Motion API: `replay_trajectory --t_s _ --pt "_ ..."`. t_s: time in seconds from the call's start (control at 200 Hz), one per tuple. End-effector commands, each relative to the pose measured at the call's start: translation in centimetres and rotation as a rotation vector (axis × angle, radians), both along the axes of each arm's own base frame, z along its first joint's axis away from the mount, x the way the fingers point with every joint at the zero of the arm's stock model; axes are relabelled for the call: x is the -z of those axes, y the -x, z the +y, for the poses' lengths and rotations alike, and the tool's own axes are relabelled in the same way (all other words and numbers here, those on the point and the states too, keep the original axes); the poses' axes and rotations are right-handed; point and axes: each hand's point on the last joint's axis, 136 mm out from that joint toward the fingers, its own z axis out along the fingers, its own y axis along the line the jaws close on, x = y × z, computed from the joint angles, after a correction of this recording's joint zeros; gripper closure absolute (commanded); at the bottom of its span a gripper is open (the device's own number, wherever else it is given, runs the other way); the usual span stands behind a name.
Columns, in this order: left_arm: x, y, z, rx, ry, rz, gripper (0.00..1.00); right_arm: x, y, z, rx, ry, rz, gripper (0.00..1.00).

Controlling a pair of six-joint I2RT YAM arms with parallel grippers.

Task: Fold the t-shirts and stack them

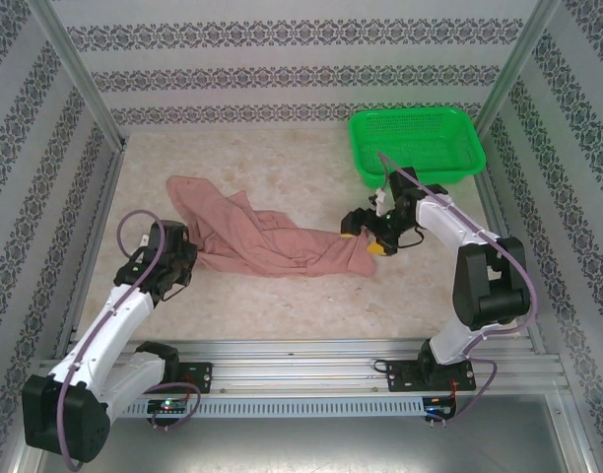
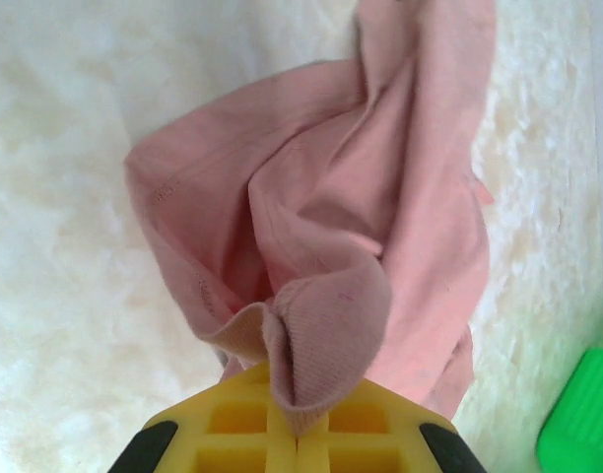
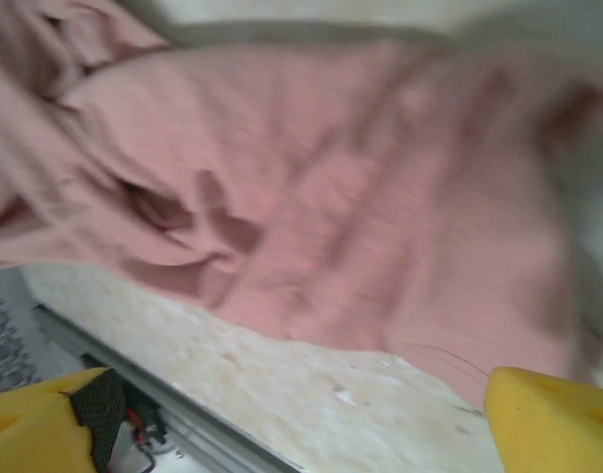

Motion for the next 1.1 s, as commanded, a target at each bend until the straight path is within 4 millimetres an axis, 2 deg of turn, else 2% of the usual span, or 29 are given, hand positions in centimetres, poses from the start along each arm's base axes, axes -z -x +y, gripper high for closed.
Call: replay_trajectory --t_s 0.0,0.11,0.235,0.435,0.694,0.994,1.094 --pt "-1.1 1.3 0.8 0.132 -0.153 0.078 1.0 0.3 1.3 -2.0 0.046 0.112 -0.011 0.07" --pt "-2.3 0.5 0.5 0.198 -0.186 0.07 1.0 -0.3 1.6 -1.8 -0.022 0.171 -0.077 0.09" --pt "-2.0 0.0 -0.2 0.223 -0.166 0.056 1.0 0.8 3.1 -1.2 -0.109 0.25 -0.026 0.18" --pt "-1.7 -0.4 -0.8 0.254 -0.155 0.033 1.0 2.3 4.5 -0.5 -0.131 0.355 0.029 0.29" --pt "-1.3 -0.1 -1.0 0.284 -0.159 0.024 1.0 3.6 3.7 0.0 -0.111 0.482 0.015 0.47" --pt "-1.1 0.2 -1.2 0.307 -0.157 0.015 1.0 3.9 2.6 0.0 -0.116 0.62 -0.029 0.49" --pt "-1.0 0.3 -1.3 0.314 -0.156 0.012 1.0 4.1 2.4 0.7 -0.121 0.631 -0.035 0.5"
